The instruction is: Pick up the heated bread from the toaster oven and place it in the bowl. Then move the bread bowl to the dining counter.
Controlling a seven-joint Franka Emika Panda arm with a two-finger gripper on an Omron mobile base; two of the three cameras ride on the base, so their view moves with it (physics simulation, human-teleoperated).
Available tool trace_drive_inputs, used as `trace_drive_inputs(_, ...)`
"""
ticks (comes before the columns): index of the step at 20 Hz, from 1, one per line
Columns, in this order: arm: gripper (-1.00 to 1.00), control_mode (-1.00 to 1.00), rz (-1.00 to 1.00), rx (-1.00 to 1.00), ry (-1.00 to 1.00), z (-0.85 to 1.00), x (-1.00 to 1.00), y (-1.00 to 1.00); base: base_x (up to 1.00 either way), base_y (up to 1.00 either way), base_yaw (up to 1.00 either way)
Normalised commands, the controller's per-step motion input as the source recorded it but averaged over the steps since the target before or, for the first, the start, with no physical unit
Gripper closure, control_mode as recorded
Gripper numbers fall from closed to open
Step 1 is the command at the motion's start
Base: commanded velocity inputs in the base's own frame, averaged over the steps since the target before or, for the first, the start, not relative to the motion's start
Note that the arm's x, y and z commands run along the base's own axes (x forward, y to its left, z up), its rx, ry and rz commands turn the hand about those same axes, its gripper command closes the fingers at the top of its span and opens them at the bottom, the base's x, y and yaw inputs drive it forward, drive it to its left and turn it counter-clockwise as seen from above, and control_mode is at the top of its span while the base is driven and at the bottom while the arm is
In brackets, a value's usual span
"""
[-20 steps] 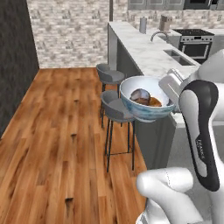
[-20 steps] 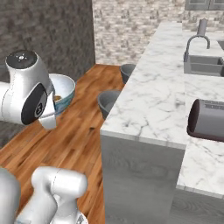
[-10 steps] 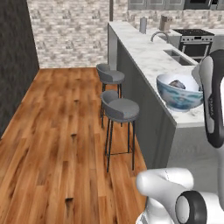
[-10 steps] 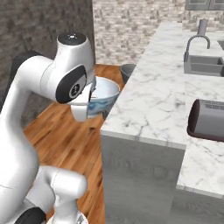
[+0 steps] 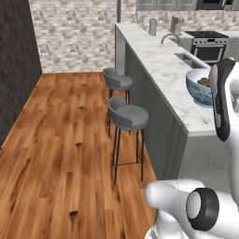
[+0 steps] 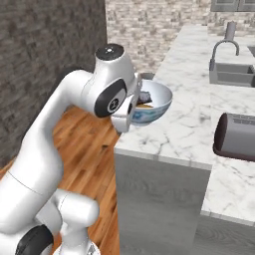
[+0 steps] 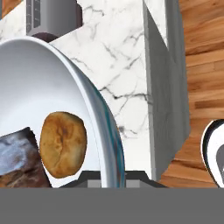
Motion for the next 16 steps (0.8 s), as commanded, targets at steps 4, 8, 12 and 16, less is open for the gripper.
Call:
trace_drive_inputs(4,1.0,-1.0,-0.13,-0.01,0.08,-0.24,1.0,-0.12,0.0,0.0,0.0)
trace_drive_inputs(8,1.0,-1.0,-0.08,0.0,0.13,-0.21,1.0,-0.15,0.0,0.0,0.0)
trace_drive_inputs(12,1.0,-1.0,-0.03,0.0,0.06,-0.21,0.82,-0.27,0.0,0.0,0.0)
trace_drive_inputs(16,1.0,-1.0,0.0,0.0,0.02,-0.67,0.05,-0.54,0.0,0.0,0.0)
